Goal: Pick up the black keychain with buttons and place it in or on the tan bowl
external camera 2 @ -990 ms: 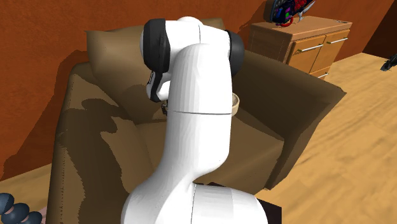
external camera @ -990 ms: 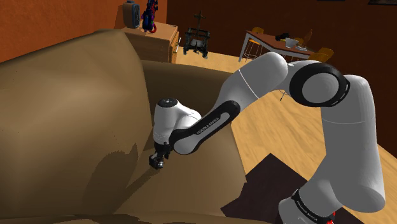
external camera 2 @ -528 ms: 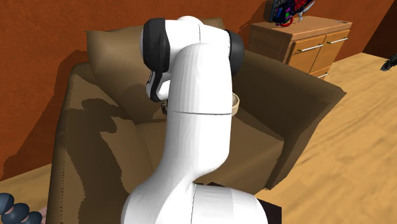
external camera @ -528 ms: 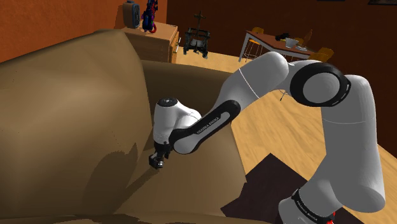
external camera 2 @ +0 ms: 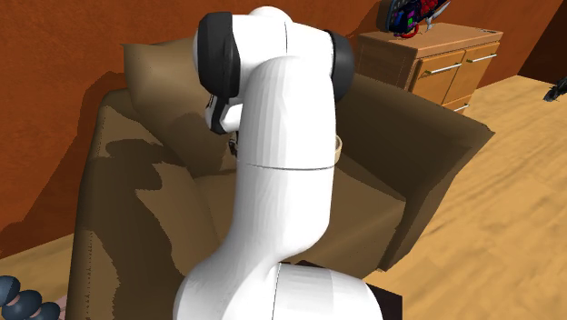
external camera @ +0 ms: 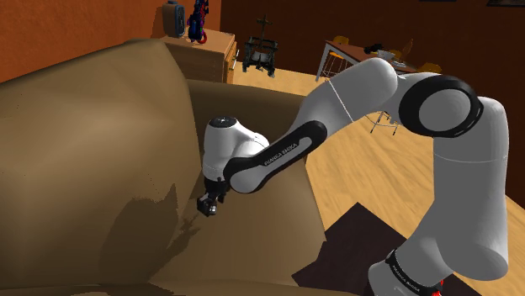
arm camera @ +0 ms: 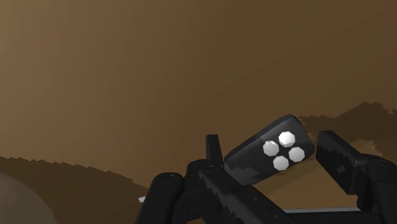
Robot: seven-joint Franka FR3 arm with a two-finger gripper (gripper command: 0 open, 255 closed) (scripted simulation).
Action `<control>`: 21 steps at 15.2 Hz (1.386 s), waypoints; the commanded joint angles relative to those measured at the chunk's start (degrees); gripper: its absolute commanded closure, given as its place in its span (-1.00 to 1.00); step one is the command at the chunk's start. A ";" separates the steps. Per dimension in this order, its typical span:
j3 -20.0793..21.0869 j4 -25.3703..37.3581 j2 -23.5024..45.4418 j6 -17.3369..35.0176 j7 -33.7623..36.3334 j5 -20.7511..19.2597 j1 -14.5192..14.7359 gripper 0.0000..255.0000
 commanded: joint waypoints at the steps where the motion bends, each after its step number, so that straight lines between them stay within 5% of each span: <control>1: 0.40 0.04 -1.13 -1.15 -0.38 0.55 -0.32 1.00; 21: 3.18 3.04 -10.53 -13.01 -3.46 5.41 -2.32 1.00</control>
